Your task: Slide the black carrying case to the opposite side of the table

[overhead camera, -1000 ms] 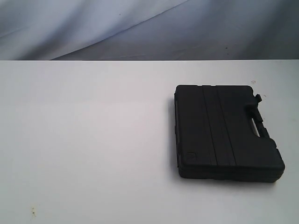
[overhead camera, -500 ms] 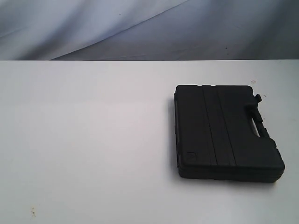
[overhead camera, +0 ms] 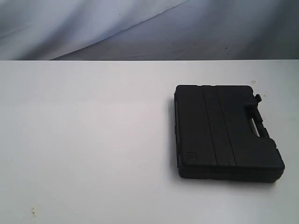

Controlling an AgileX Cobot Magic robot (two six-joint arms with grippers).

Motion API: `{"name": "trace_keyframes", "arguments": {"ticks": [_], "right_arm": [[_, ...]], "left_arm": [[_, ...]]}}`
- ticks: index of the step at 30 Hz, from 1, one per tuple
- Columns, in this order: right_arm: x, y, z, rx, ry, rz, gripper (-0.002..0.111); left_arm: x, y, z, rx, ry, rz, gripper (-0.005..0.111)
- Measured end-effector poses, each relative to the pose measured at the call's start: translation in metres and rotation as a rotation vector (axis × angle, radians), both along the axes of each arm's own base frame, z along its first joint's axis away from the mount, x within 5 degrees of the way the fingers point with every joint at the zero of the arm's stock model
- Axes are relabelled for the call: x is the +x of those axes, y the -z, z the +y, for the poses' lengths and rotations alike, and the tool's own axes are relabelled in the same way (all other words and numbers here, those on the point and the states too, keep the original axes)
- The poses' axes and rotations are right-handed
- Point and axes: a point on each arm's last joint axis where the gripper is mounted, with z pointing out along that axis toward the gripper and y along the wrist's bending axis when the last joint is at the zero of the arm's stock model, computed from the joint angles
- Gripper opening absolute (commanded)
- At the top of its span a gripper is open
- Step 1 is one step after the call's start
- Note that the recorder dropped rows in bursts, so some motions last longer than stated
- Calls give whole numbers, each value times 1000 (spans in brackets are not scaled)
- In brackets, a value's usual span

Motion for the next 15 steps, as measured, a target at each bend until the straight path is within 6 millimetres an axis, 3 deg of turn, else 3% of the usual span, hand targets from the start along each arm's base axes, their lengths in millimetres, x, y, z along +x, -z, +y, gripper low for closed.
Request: {"name": "trace_keyframes", "arguments": {"ticks": [9, 15], "right_arm": [[-6, 2, -7, 35, 111, -19, 0], [0, 25, -12, 138, 193, 22, 0]], "left_arm": [[0, 0, 0, 0, 0, 0, 0], [0, 0, 0, 0, 0, 0, 0]]}}
